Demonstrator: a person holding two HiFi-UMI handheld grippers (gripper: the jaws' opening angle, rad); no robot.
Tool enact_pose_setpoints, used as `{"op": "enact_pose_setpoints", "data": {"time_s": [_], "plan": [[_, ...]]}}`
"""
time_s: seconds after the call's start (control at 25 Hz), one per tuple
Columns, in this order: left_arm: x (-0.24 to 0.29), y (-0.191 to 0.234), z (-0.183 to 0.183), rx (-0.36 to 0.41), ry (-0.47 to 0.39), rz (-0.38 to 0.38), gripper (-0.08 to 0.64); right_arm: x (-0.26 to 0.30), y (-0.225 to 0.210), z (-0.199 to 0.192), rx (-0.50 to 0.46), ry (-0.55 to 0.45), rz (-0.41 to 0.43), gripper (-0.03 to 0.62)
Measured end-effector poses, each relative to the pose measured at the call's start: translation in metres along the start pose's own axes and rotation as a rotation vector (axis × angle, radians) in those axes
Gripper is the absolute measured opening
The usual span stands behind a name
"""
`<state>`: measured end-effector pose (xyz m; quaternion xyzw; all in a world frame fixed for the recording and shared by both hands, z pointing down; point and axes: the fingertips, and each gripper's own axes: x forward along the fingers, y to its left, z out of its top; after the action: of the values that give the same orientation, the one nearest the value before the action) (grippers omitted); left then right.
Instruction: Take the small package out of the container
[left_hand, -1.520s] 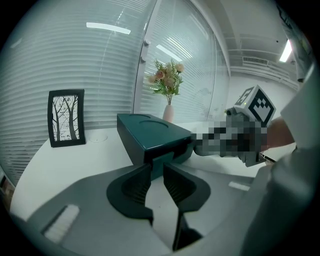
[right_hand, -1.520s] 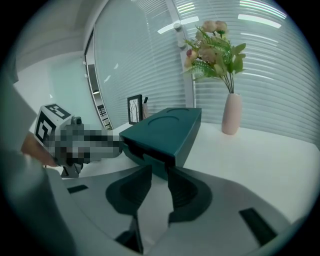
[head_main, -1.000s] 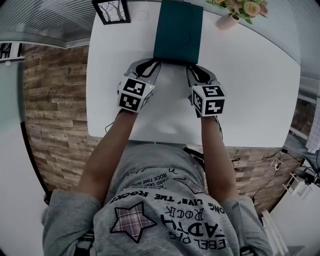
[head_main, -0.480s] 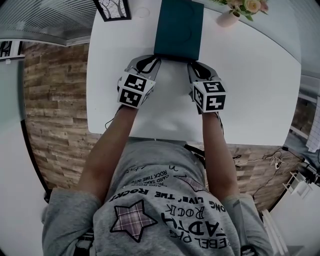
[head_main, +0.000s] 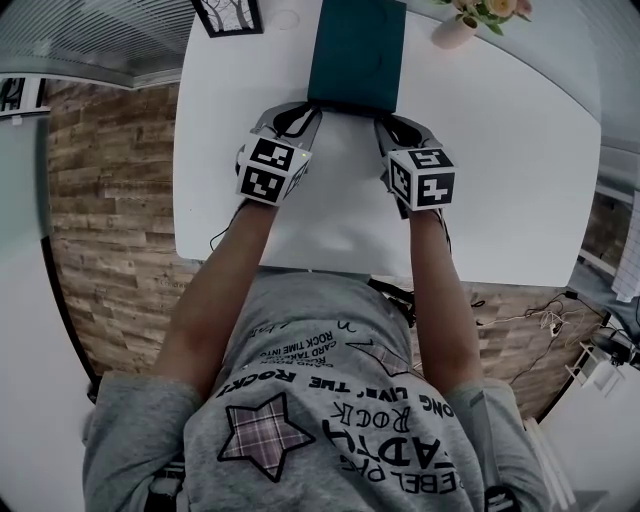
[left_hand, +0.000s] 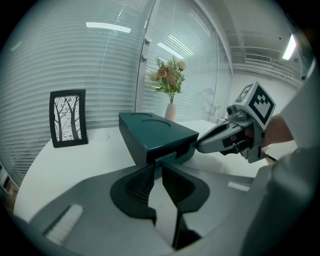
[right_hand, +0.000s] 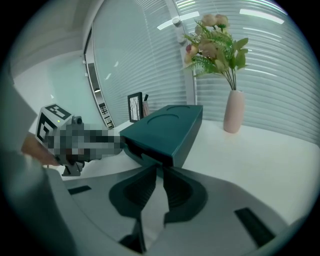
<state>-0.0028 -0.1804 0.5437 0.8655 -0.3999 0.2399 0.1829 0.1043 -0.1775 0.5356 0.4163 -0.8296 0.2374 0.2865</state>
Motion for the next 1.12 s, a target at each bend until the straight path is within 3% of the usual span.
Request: {"op": "enact_pose_setpoints", "data": {"time_s": [1.12], "plan": [[-0.0028, -0.0035, -0.002, 0.01, 0.047, -0.012, 0.06, -0.0033, 0.003, -0.0027, -0.035, 0.042, 0.035, 0.048]]}}
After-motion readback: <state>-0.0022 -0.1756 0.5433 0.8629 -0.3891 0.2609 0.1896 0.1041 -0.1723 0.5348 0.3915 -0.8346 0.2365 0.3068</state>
